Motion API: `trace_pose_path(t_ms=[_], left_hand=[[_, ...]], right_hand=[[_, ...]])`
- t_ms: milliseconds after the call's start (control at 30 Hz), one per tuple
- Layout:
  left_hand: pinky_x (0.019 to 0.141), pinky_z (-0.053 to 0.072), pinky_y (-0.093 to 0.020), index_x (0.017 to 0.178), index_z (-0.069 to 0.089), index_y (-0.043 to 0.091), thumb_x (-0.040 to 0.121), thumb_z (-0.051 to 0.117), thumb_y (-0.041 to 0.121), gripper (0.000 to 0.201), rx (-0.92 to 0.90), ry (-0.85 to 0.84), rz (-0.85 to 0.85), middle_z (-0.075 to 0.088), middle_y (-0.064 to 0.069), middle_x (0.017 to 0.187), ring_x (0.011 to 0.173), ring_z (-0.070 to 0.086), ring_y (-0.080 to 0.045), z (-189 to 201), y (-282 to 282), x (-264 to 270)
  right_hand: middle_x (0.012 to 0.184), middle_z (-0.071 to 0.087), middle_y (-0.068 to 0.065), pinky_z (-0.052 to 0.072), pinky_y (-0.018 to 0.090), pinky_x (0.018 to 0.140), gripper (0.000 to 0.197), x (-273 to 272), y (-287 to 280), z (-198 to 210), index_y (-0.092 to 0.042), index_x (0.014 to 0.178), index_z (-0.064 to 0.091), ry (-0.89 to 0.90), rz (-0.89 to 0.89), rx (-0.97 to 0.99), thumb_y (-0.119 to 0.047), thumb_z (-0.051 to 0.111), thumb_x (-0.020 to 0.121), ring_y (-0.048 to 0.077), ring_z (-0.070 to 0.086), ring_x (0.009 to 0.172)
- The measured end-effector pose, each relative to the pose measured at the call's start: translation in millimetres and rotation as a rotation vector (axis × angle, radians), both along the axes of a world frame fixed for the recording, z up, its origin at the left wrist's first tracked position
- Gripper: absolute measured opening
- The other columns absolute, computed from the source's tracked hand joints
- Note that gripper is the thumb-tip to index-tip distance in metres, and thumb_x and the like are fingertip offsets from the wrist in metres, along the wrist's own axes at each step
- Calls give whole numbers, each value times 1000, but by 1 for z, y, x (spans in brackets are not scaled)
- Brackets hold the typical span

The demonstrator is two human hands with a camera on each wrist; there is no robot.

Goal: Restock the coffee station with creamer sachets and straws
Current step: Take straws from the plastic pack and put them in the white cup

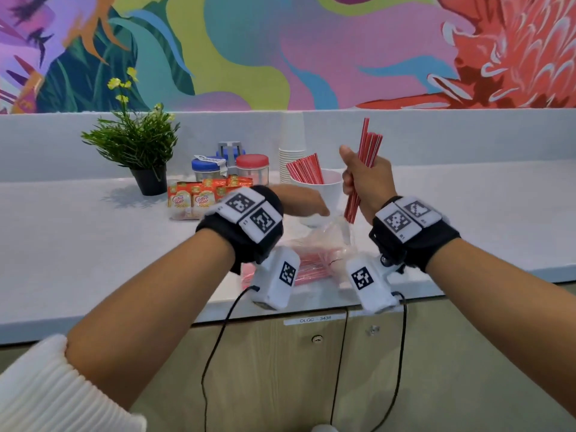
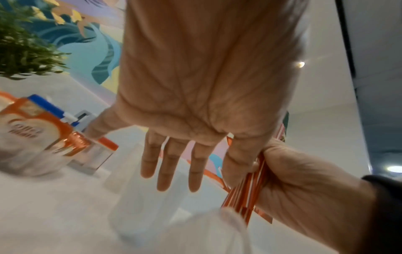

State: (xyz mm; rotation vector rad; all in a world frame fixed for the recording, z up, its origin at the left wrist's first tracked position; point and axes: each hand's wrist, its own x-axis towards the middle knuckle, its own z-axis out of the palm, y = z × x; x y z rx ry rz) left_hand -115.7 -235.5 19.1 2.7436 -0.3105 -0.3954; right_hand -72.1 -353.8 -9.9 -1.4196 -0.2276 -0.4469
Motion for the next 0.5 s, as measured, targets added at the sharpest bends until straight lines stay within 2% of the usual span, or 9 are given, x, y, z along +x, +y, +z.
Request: trace_pose_path(t_ms=[100, 167, 300, 400, 500], left_hand=[[111, 31, -35, 135, 44, 3, 99, 39, 22, 41, -44, -134, 26, 44, -13, 142, 131, 42, -27, 20, 5, 22], [95, 37, -31, 128, 50, 0, 98, 39, 19, 37, -79, -236, 60, 51, -15, 134, 120, 49, -28, 31, 9, 38], [67, 36, -27, 112, 55, 0, 95, 39, 10, 25, -229, -315, 215, 58, -14, 118, 94, 49, -22, 40, 23, 71], [70, 40, -28, 116, 57, -5, 93, 43, 8, 30, -320, -325, 311, 60, -15, 102, 86, 50, -22, 33, 35, 95], [69, 47, -28, 110, 59, -6, 92, 53, 10, 25, -425, -310, 362, 62, -16, 101, 85, 55, -22, 20, 46, 116]], right_hand=[[37, 36, -9, 32, 19, 40, 37, 12, 8, 29, -18, 60, 37, -29, 49, 44, -24, 58, 90, 6, 34, 34], [31, 31, -12, 29, 20, 37, 38, 25, 16, 44, -18, 61, 34, -44, 74, 71, -22, 57, 91, 5, 30, 29], [31, 28, -9, 26, 19, 35, 39, 51, 34, 60, -17, 61, 33, -58, 69, 54, -23, 56, 92, 5, 27, 26], [40, 31, -1, 27, 18, 35, 37, 77, 45, 62, -16, 62, 35, -54, 54, 47, -22, 56, 92, 7, 28, 27], [34, 34, -7, 31, 19, 36, 33, 97, 48, 58, -15, 64, 39, -29, 78, 54, -20, 55, 92, 7, 32, 29]])
